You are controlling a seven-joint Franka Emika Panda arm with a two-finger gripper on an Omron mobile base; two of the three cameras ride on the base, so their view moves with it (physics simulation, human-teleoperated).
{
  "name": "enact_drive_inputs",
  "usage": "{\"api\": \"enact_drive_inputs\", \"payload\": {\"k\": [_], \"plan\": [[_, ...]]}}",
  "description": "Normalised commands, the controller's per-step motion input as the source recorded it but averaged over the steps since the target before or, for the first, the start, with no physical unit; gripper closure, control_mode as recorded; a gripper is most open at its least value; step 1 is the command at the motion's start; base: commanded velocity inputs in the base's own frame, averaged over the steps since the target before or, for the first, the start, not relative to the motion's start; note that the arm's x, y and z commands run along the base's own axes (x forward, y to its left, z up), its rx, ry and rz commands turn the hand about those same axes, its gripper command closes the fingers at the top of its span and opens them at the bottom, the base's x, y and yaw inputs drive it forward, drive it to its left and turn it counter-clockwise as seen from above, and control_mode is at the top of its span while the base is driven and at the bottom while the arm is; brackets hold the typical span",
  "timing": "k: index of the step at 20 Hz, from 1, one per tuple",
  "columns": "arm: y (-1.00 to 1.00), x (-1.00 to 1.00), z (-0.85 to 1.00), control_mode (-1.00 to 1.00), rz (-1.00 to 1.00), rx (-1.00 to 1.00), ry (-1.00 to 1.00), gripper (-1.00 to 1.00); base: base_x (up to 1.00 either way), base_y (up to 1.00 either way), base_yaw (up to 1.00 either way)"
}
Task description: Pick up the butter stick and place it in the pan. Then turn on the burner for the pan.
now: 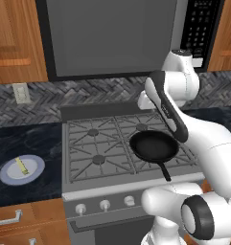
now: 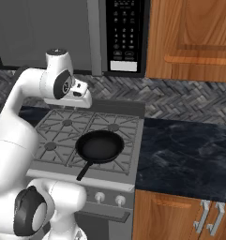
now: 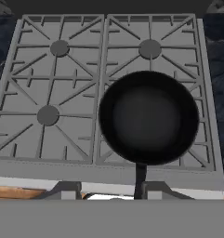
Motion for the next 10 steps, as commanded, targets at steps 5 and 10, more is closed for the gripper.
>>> {"api": "enact_drive_inputs", "payload": {"k": [5, 10], "plan": [[0.53, -0.05, -0.20, -1.00, 0.00, -0.02, 0.00, -1.00, 0.00, 0.00, 0.00], [1.00, -0.33, -0.55, -1.00, 0.00, -0.08, 0.06, -1.00, 0.00, 0.00, 0.00]]}}
